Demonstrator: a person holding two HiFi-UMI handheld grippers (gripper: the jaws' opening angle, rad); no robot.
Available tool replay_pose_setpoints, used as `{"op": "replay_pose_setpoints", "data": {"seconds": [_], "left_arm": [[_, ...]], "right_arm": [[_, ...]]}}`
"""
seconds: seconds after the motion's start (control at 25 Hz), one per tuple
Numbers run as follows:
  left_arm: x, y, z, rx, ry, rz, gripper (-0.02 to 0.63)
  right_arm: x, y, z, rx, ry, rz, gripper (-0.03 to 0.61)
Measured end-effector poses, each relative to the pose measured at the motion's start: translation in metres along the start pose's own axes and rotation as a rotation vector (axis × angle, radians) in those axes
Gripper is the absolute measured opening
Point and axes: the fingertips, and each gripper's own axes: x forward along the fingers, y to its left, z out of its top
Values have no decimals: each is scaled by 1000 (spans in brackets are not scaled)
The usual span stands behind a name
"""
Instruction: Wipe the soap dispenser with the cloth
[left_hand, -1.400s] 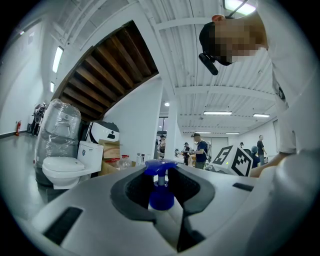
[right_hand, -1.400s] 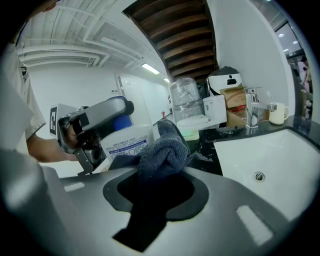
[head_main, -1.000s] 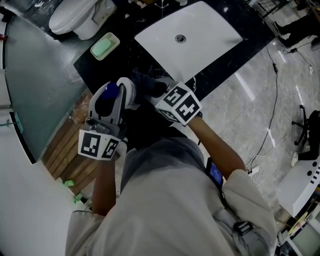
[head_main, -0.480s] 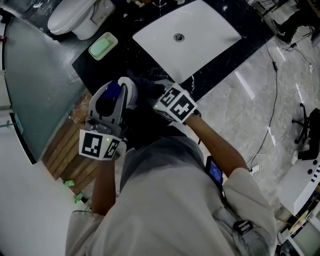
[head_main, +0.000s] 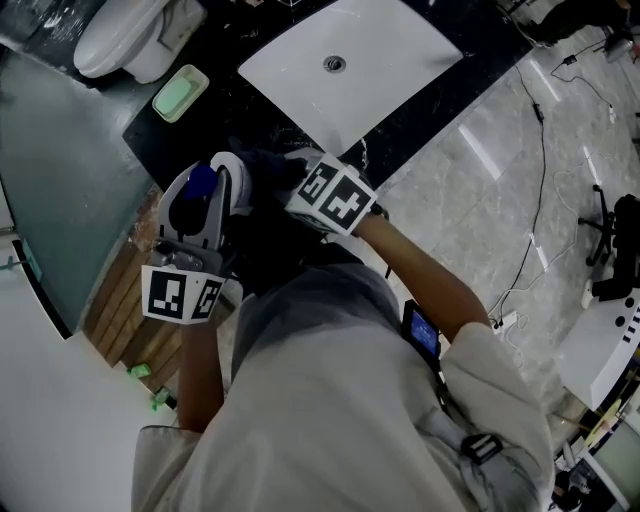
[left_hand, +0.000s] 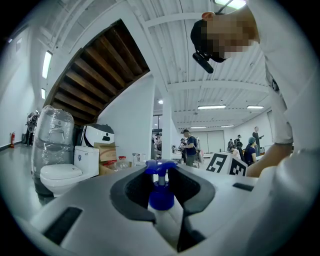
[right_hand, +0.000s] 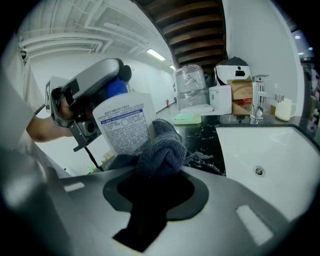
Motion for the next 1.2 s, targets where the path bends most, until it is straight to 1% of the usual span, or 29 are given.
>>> {"op": "replay_pose_setpoints", "data": {"seconds": [0.24,0.48,0.8,1.04,1.2], "left_arm": [[-1,-5,1,19,2,-22,91],[-1,-12,-5,29,2,-40,93],[-9,-6,-3,35,18,-44,135],[-18,-9,-5,24,27,-70,182],[-25,-9,-6,10,24,-66,184]], "right_arm": [[-16,-6,7,-20,-37,-26,97],[-32,-14,-1,19,-62,-49,97],[-39,-11,16,32,-123,-69,97],[-42,-4,21,28,-130,-77,97],[-45,-2,24,28,-138,-84,97]]}}
